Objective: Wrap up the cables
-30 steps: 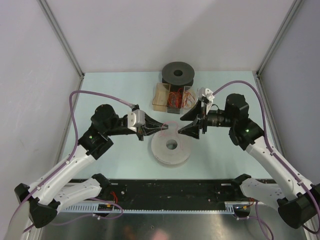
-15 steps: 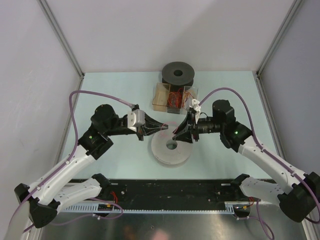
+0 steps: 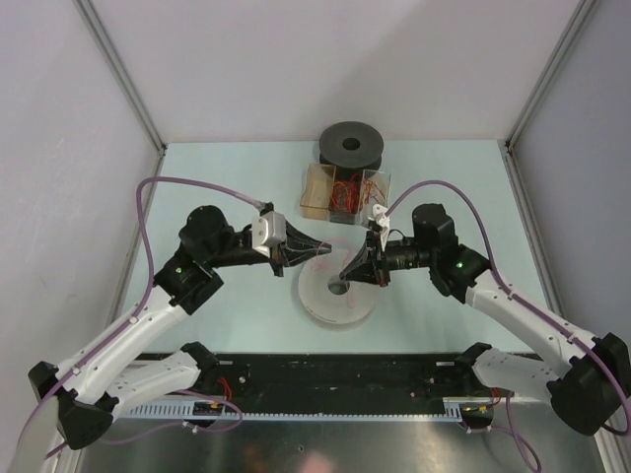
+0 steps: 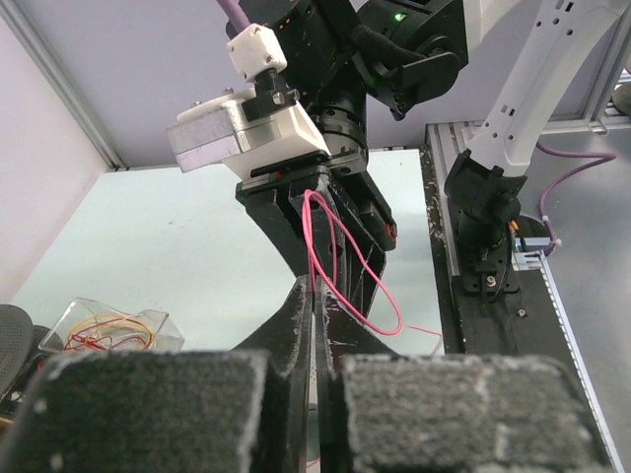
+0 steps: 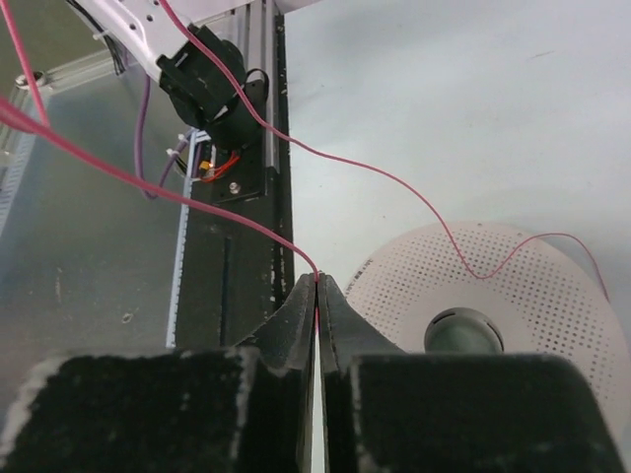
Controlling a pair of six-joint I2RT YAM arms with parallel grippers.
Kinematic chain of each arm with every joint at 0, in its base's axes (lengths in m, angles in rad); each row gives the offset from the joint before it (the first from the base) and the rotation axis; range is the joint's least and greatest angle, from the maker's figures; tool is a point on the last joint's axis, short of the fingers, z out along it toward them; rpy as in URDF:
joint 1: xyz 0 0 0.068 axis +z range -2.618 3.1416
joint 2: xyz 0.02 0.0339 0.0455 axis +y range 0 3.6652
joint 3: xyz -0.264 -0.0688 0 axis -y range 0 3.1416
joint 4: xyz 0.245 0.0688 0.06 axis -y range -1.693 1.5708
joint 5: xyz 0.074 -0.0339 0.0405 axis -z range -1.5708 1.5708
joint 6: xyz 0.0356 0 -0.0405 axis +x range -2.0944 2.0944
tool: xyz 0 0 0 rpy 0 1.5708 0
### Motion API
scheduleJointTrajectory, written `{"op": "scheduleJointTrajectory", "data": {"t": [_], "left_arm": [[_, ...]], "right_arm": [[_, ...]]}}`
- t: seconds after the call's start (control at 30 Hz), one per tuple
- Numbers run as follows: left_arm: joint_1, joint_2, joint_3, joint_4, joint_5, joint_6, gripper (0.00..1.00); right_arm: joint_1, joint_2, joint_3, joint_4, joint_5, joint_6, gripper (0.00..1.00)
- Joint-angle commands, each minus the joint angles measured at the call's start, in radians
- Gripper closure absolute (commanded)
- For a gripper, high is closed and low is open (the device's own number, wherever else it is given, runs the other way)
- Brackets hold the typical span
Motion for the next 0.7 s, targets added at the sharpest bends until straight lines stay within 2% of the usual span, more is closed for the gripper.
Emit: {"op": "scheduleJointTrajectory", "data": {"t": [0.0, 0.2, 0.47, 0.57, 0.67], "left_arm": [[0.000, 0.005, 0.026, 0.014, -0.036, -0.040, 1.00], [0.028, 0.040, 0.017, 0.021, -0.045, -0.107, 1.00], [0.050, 0.090, 0.025, 0.040, -0.050, -0.156, 1.00], [0.055, 0.092, 0.020, 0.040, -0.058, -0.151, 1.00], [0.060, 0.076, 0.001, 0.034, -0.041, -0.131, 1.00]], "right_arm": [[0.004, -0.059, 0.001, 0.112, -0.025, 0.077, 0.99], [-0.018, -0.203, 0.031, 0.158, -0.004, 0.225, 1.00], [-0.040, -0.291, 0.074, -0.015, -0.005, 0.212, 1.00], [-0.091, -0.299, 0.079, -0.041, -0.020, 0.257, 1.00], [-0.168, -0.298, 0.079, 0.017, -0.051, 0.367, 1.00]]}}
